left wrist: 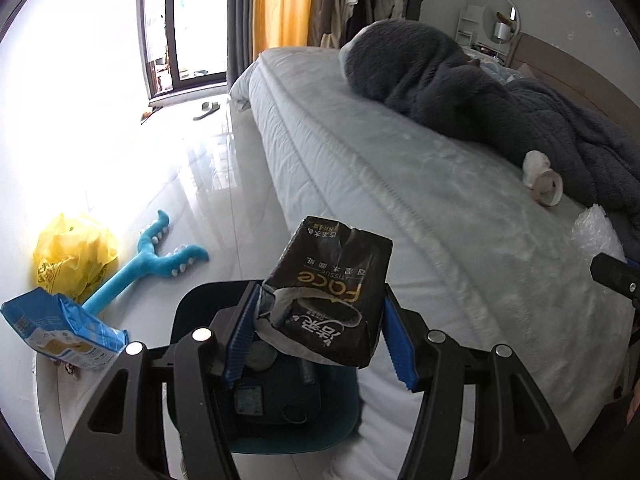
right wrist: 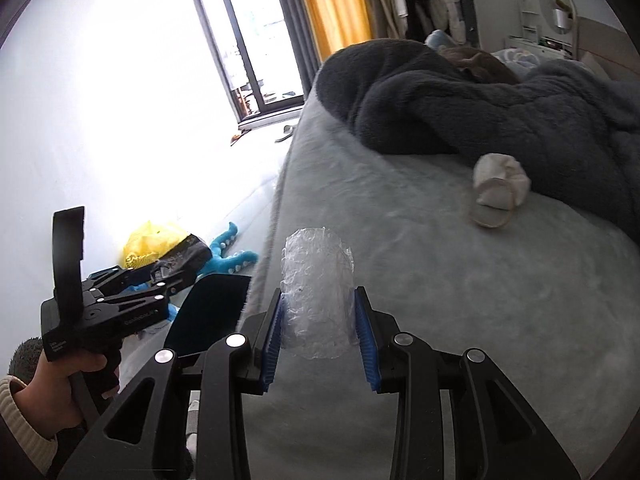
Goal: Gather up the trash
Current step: 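Carry wrapper and bubble wrap to the teal bin and open both grippers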
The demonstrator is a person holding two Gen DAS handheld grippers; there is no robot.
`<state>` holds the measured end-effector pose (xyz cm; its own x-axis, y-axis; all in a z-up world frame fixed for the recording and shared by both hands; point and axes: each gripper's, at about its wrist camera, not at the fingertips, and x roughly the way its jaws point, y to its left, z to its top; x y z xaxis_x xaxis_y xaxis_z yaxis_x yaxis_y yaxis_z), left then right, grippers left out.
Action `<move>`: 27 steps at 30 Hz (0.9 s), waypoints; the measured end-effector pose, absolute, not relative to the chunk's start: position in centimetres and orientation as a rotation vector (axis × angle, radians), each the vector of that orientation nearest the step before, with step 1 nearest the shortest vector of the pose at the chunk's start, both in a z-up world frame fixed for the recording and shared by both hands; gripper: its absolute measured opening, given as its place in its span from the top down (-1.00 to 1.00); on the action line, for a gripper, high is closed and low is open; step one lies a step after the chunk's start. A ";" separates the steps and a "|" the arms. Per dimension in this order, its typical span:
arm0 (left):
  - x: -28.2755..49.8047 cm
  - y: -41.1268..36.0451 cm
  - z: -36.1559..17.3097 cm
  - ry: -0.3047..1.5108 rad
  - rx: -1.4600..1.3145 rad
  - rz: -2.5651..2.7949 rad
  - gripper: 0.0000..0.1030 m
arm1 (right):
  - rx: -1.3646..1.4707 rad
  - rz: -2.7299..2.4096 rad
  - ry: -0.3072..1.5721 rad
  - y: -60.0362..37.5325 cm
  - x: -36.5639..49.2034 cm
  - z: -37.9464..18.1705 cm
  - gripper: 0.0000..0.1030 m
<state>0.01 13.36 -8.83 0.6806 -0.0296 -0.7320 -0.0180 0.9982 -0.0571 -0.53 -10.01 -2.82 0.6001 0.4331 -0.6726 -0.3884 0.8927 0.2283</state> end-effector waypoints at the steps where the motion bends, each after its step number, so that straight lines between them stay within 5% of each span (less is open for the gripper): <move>1: 0.0 13.8 -9.2 0.833 -0.061 0.001 -0.19 | 0.058 0.487 0.797 -9.3 -0.4 -2.9 0.33; 27: 0.0 22.1 -17.8 1.152 -0.143 0.029 -0.20 | -0.007 0.691 0.865 3.9 2.0 -5.0 0.33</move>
